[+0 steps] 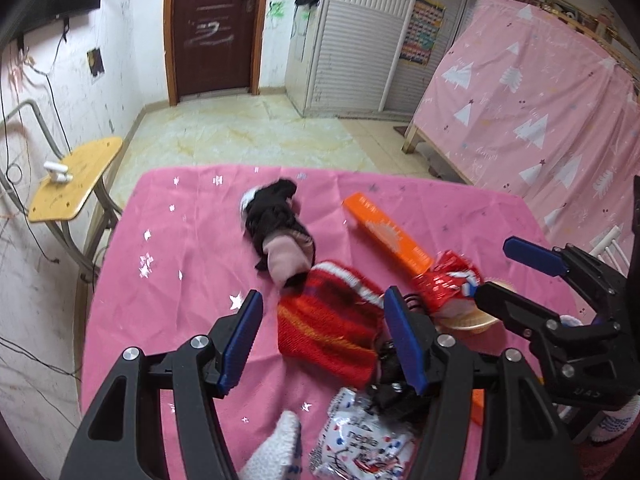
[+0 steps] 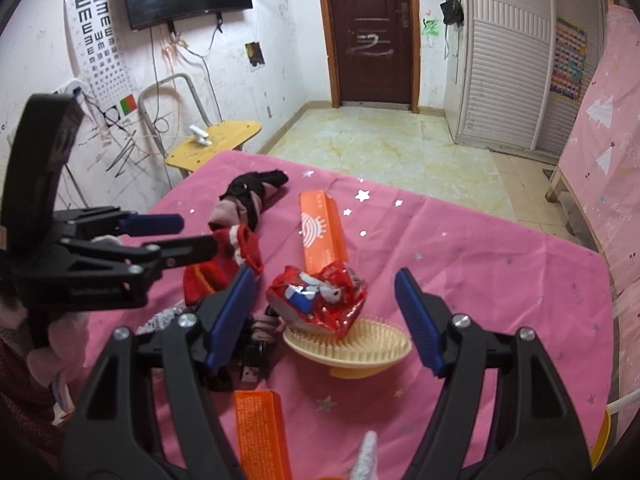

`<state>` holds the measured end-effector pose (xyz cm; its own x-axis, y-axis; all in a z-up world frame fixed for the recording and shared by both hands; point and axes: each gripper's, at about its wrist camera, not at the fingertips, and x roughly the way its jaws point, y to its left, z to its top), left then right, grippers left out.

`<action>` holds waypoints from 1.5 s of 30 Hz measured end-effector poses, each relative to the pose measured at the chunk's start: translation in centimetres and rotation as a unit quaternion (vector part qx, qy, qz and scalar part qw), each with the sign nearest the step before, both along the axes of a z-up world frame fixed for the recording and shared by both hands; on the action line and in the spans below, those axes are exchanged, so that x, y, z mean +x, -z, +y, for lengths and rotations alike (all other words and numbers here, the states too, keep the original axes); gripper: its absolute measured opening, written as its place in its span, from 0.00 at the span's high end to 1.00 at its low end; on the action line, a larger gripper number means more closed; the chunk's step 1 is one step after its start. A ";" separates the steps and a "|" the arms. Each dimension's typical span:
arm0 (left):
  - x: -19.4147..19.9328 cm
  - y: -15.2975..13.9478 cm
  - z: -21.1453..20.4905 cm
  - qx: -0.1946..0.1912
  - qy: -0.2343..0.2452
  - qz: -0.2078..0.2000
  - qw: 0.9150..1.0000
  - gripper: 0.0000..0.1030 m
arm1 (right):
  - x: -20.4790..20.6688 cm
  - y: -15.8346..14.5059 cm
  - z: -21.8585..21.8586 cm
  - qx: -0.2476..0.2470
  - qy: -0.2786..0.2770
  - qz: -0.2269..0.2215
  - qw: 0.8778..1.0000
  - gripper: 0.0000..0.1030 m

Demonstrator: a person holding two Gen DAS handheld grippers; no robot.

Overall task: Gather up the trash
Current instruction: 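Grasp the red knit hat with the left gripper while the right gripper grasps the red snack wrapper, then carry both items over the yellow bucket and open both grippers to drop them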

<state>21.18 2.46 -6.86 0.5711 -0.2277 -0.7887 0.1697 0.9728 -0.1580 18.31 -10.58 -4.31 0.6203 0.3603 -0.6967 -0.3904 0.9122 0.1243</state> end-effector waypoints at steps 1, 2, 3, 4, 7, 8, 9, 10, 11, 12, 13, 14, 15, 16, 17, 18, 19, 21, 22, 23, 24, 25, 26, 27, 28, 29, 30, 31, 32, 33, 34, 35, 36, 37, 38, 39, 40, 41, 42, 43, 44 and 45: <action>0.2 0.3 0.0 -0.001 0.000 0.004 1.000 0.46 | 0.2 0.2 0.2 -0.002 -0.001 0.004 1.000 0.32; 0.4 0.8 -0.1 -0.002 0.002 0.011 1.000 0.46 | 0.2 0.4 0.3 -0.002 -0.002 0.005 1.000 0.32; 0.5 1.2 -0.2 -0.002 0.003 0.014 1.000 0.46 | 0.3 0.5 0.4 -0.003 -0.003 0.007 1.000 0.32; 0.6 1.5 -0.2 -0.002 0.004 0.018 1.000 0.46 | 0.5 0.7 0.6 -0.005 -0.004 0.010 1.000 0.32; 1.1 2.5 -0.7 -0.003 0.008 0.029 1.000 0.47 | 0.8 1.1 0.9 -0.009 -0.007 0.014 1.000 0.32; 1.1 2.6 -0.9 -0.001 0.008 0.029 1.000 0.50 | 0.8 1.2 1.0 -0.010 -0.007 0.015 1.000 0.32; 1.1 2.8 -1.1 0.005 0.006 0.026 1.000 0.61 | 0.9 1.3 1.2 -0.011 -0.008 0.017 1.000 0.32; 1.1 2.9 -1.3 0.009 0.005 0.026 1.000 0.70 | 1.0 1.4 1.2 -0.012 -0.009 0.018 1.000 0.32; 1.1 3.1 -1.4 0.009 0.004 0.029 1.000 0.74 | 1.1 1.5 1.2 -0.013 -0.009 0.019 1.000 0.32; 1.1 3.1 -1.4 0.010 0.003 0.030 0.999 0.79 | 1.2 1.6 1.2 -0.013 -0.009 0.021 1.000 0.32; 1.0 3.1 -1.4 0.013 0.003 0.028 1.000 0.83 | 1.3 1.8 1.3 -0.013 -0.009 0.023 1.000 0.32; 0.9 3.1 -1.5 0.014 0.002 0.026 1.000 0.85 | 1.4 1.9 1.2 -0.013 -0.009 0.025 1.000 0.32; 0.8 2.9 -1.4 0.010 -0.002 0.025 1.000 0.88 | 1.5 2.0 1.2 -0.012 -0.009 0.027 1.000 0.32; 0.7 2.8 -1.1 0.004 -0.006 0.025 1.000 0.90 | 1.6 2.1 1.2 -0.010 -0.009 0.029 0.999 0.32; 0.6 2.4 -0.8 -0.004 -0.012 0.022 1.000 0.90 | 1.8 2.1 1.2 -0.007 -0.008 0.031 0.999 0.32; 0.4 2.0 -0.5 -0.009 -0.017 0.016 1.000 0.90 | 1.9 2.1 1.1 -0.005 -0.007 0.032 0.999 0.32; 0.3 1.6 -0.2 -0.012 -0.018 0.012 1.000 0.90 | 2.0 2.1 1.1 -0.004 -0.007 0.033 0.999 0.32; -0.3 0.5 0.1 -0.016 -0.019 -0.001 1.000 0.90 | 2.3 2.3 1.1 -0.004 -0.004 0.041 0.999 0.32; -0.6 0.0 0.1 -0.017 -0.019 -0.008 1.000 0.90 | 2.3 2.3 1.0 -0.001 -0.004 0.044 0.999 0.32; -0.9 -0.6 0.1 -0.019 -0.019 -0.014 1.000 0.90 | 2.5 2.4 0.9 0.001 -0.003 0.050 0.999 0.32; -1.1 -1.1 0.2 -0.021 -0.020 -0.020 0.999 0.90 | 2.5 2.5 0.8 0.002 -0.002 0.053 0.999 0.33; -1.3 -1.5 0.1 -0.022 -0.020 -0.024 0.999 0.90 | 2.6 2.6 0.7 0.003 0.000 0.057 0.998 0.33; -1.5 -2.0 0.1 -0.023 -0.020 -0.029 0.999 0.90 | 2.7 2.7 0.5 0.007 0.002 0.060 0.998 0.36; -1.7 -2.3 0.1 -0.023 -0.020 -0.033 0.999 0.90 | 2.8 2.7 0.3 0.012 0.004 0.062 0.998 0.44; -1.9 -2.6 0.0 -0.023 -0.019 -0.036 0.999 0.90 | 2.8 2.8 0.2 0.015 0.005 0.063 0.998 0.50; -2.1 -2.9 0.0 -0.022 -0.019 -0.039 0.999 0.90 | 2.7 2.8 0.0 0.019 0.007 0.061 0.998 0.52; -2.2 -3.1 0.0 -0.021 -0.020 -0.042 0.999 0.90 | 2.5 2.7 -0.1 0.023 0.010 0.057 0.998 0.54; -2.2 -3.3 -0.1 -0.020 -0.020 -0.043 0.999 0.90 | 2.3 2.6 -0.3 0.027 0.012 0.053 0.998 0.55; -2.3 -3.4 -0.1 -0.019 -0.019 -0.045 0.999 0.90 | 2.2 2.4 -0.5 0.031 0.013 0.050 0.998 0.56; -2.4 -3.6 -0.2 -0.016 -0.019 -0.046 0.999 0.90 | 2.0 2.3 -0.6 0.035 0.016 0.045 0.998 0.56; -2.5 -3.6 -0.3 -0.014 -0.020 -0.048 0.999 0.90 | 1.7 1.8 -0.9 0.039 0.020 0.035 0.998 0.57; -2.7 -3.8 -0.4 -0.012 -0.020 -0.050 0.998 0.90 | 1.5 1.6 -1.1 0.041 0.020 0.030 0.999 0.57; -2.8 -4.0 -0.5 -0.011 -0.019 -0.052 0.998 0.90 | 1.3 1.3 -1.2 0.044 0.020 0.025 0.999 0.58; -2.9 -4.2 -0.6 -0.011 -0.019 -0.053 0.998 0.90 | 1.0 0.8 -1.4 0.048 0.022 0.018 0.998 0.58; -3.0 -4.3 -0.7 -0.010 -0.020 -0.055 0.998 0.90 | 0.7 0.5 -1.6 0.051 0.021 0.013 0.998 0.58; -3.1 -4.4 -0.9 -0.009 -0.020 -0.057 0.998 0.90 | 0.4 0.1 -1.8 0.056 0.019 0.006 0.998 0.58; -3.2 -4.6 -1.0 -0.008 -0.020 -0.060 0.998 0.90 | 0.2 -0.1 -1.9 0.057 0.019 0.003 0.998 0.58; -3.3 -4.9 -1.3 -0.006 -0.019 -0.064 0.998 0.90 | 0.0 -0.4 -2.1 0.059 0.020 -0.002 0.998 0.58; -3.4 -5.1 -1.5 -0.005 -0.018 -0.066 0.998 0.90 | -0.4 -0.8 -2.3 0.060 0.022 -0.009 0.998 0.58; -3.6 -5.2 -1.7 -0.004 -0.017 -0.068 0.998 0.90 | -0.6 -1.1 -2.5 0.062 0.022 -0.013 0.998 0.58; -3.8 -5.6 -2.2 -0.003 -0.014 -0.072 0.997 0.90 | -0.8 -1.2 -2.8 0.064 0.023 -0.016 0.998 0.58; -3.9 -5.8 -2.4 -0.002 -0.012 -0.075 0.997 0.90 | -1.0 -1.4 -3.0 0.065 0.024 -0.018 0.997 0.58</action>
<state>17.31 0.04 -1.08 0.6873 -0.2150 -0.6938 0.1684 0.9763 -0.1357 17.30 -13.61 -2.92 0.6626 0.4166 -0.6224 -0.3538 0.9066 0.2301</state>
